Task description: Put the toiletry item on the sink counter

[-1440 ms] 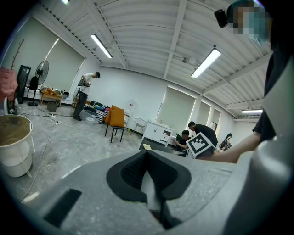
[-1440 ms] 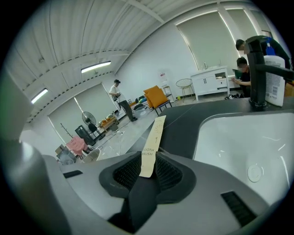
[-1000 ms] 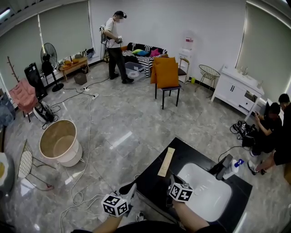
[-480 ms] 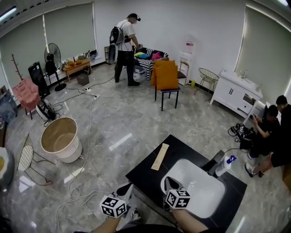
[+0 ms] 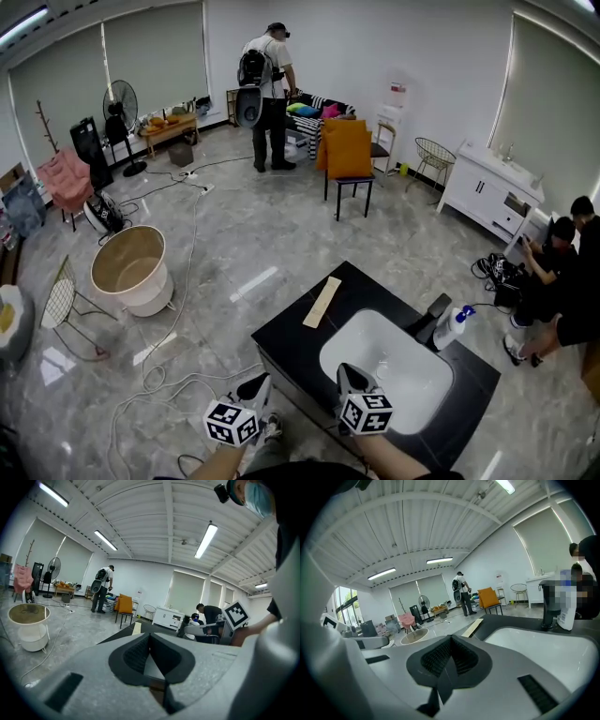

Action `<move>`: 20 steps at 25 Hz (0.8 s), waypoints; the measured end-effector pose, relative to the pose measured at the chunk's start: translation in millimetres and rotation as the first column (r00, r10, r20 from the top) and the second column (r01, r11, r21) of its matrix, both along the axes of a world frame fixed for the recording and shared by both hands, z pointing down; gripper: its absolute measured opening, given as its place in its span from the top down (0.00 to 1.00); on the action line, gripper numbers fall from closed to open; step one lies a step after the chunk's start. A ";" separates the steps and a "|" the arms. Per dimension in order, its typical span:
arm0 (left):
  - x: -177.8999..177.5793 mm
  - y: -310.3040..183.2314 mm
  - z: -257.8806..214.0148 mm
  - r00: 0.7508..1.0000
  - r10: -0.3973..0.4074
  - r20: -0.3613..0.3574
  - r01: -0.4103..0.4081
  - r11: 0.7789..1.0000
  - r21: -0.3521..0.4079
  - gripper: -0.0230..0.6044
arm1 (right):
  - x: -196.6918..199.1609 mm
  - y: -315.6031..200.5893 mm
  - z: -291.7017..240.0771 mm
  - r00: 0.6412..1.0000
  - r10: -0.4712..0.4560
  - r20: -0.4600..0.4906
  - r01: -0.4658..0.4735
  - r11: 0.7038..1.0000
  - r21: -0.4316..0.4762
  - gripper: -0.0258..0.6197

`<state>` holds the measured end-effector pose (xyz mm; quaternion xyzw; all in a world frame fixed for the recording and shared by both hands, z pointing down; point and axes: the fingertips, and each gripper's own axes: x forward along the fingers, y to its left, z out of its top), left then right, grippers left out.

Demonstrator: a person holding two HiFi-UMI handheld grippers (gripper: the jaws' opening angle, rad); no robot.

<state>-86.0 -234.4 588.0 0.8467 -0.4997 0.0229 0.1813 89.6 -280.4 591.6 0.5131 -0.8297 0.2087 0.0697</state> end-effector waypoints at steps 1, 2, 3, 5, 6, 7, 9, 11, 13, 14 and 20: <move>2.4 6.4 0.3 1.000 -0.007 0.003 0.007 1.000 0.000 0.96 | 2.3 5.4 -1.4 1.000 -0.010 -0.006 0.010 1.000 0.008 0.96; 4.1 12.3 0.2 1.000 -0.015 0.007 0.015 1.000 0.002 0.96 | 3.7 10.3 -3.1 1.000 -0.021 -0.011 0.021 1.000 0.015 0.96; 5.1 17.8 -0.2 1.000 -0.023 0.010 0.023 1.000 0.003 0.96 | 4.3 15.0 -5.0 0.999 -0.032 -0.016 0.033 0.999 0.021 0.96; 6.1 28.0 -1.1 0.999 -0.037 0.014 0.037 0.999 0.007 0.96 | 4.5 24.1 -9.0 0.999 -0.051 -0.019 0.051 0.998 0.032 0.96; 7.1 33.0 -1.1 0.999 -0.042 0.016 0.042 0.999 0.008 0.96 | 4.9 28.8 -10.5 0.998 -0.057 -0.019 0.058 0.998 0.038 0.96; 8.6 37.9 -0.6 0.999 -0.046 0.017 0.046 0.999 0.009 0.96 | 5.5 33.3 -11.7 0.998 -0.064 -0.020 0.065 0.997 0.044 0.96; 12.4 47.2 0.9 0.999 -0.051 0.017 0.051 0.999 0.009 0.96 | 6.1 42.1 -13.7 0.997 -0.078 -0.023 0.079 0.995 0.057 0.96; 16.4 56.0 2.1 0.998 -0.054 0.016 0.054 0.999 0.007 0.96 | 5.6 50.9 -16.0 0.996 -0.090 -0.027 0.092 0.994 0.065 0.96; 20.5 63.3 3.8 0.998 -0.055 0.013 0.055 0.998 0.002 0.96 | 4.9 59.3 -16.5 0.994 -0.103 -0.030 0.105 0.992 0.067 0.96; 22.8 66.1 5.0 0.998 -0.055 0.012 0.055 0.998 0.000 0.96 | 4.6 63.1 -15.7 0.993 -0.111 -0.034 0.113 0.991 0.067 0.96; 31.4 79.8 6.4 0.999 -0.054 0.006 0.054 0.999 0.005 0.96 | 5.0 80.2 -12.9 0.989 -0.134 -0.061 0.138 0.988 0.072 0.96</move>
